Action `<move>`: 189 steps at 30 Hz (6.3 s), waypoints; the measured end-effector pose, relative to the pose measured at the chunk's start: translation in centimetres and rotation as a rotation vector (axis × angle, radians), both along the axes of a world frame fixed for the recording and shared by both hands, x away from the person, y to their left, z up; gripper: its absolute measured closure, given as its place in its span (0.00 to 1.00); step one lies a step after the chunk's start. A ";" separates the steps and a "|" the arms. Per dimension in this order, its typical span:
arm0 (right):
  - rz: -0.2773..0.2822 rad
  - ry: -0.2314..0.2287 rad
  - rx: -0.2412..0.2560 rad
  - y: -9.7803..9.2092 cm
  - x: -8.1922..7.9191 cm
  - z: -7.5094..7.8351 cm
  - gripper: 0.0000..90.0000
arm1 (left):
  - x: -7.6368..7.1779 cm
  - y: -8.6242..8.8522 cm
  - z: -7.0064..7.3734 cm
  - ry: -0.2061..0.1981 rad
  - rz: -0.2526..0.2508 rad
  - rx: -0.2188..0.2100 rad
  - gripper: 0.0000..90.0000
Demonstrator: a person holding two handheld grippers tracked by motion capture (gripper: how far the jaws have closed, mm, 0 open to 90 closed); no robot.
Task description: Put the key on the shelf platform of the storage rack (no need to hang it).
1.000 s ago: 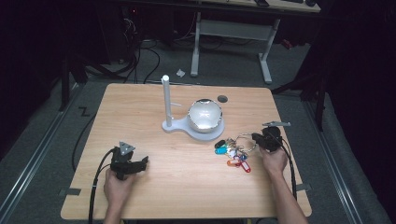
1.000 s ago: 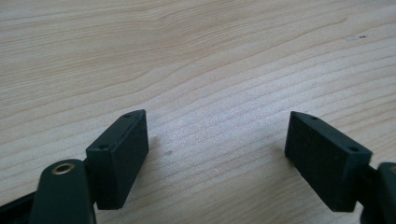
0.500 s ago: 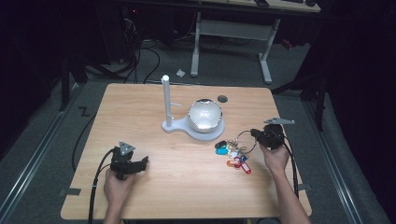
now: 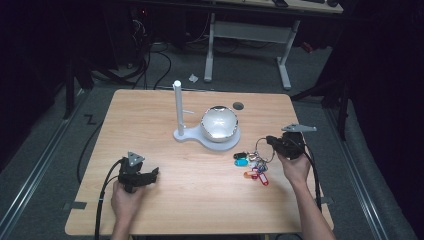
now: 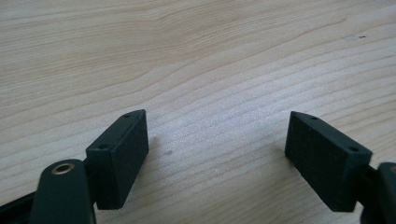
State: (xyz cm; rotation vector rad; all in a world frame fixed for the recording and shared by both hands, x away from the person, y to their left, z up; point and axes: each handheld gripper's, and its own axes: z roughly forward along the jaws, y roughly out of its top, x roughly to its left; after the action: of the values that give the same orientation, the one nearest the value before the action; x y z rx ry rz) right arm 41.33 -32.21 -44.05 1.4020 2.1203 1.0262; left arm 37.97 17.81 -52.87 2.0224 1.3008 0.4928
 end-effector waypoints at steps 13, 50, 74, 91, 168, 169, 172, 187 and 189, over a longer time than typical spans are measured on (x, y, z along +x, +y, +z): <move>0.064 -0.042 -0.029 1.3 -0.5 2.8 0.98 | 0.0 0.0 0.0 0.001 -0.001 -0.001 0.24; 0.215 -0.146 0.023 3.9 0.3 11.0 0.98 | 0.0 0.0 0.0 0.000 0.000 -0.001 0.24; 0.266 -0.162 0.023 6.1 1.5 13.6 0.97 | 0.0 0.0 0.0 0.000 0.000 0.000 0.24; 0.270 -0.150 0.017 7.2 3.3 14.5 0.97 | 0.0 0.0 0.0 0.001 -0.001 -0.001 0.24; 0.247 -0.082 -0.047 13.0 9.6 9.6 0.97 | 0.0 0.0 0.0 0.001 -0.001 -0.001 0.24; 0.247 -0.082 -0.047 13.0 9.6 9.6 0.97 | 0.0 0.0 0.0 0.001 -0.001 -0.001 0.24; 0.254 -0.084 -0.049 13.2 9.6 9.3 0.97 | 0.0 0.0 0.0 0.002 -0.001 -0.001 0.24; 0.273 -0.063 -0.051 13.8 9.7 8.1 0.97 | 0.0 0.0 0.0 0.001 -0.001 -0.001 0.24; 0.275 -0.063 -0.048 14.0 9.7 7.9 0.97 | 0.0 0.0 0.0 0.000 0.000 -0.001 0.24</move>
State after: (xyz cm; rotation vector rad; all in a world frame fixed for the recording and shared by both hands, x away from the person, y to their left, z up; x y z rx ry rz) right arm 51.02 -18.25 -36.19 1.0609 2.3186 1.0955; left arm 37.98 17.84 -52.88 2.0213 1.3006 0.4916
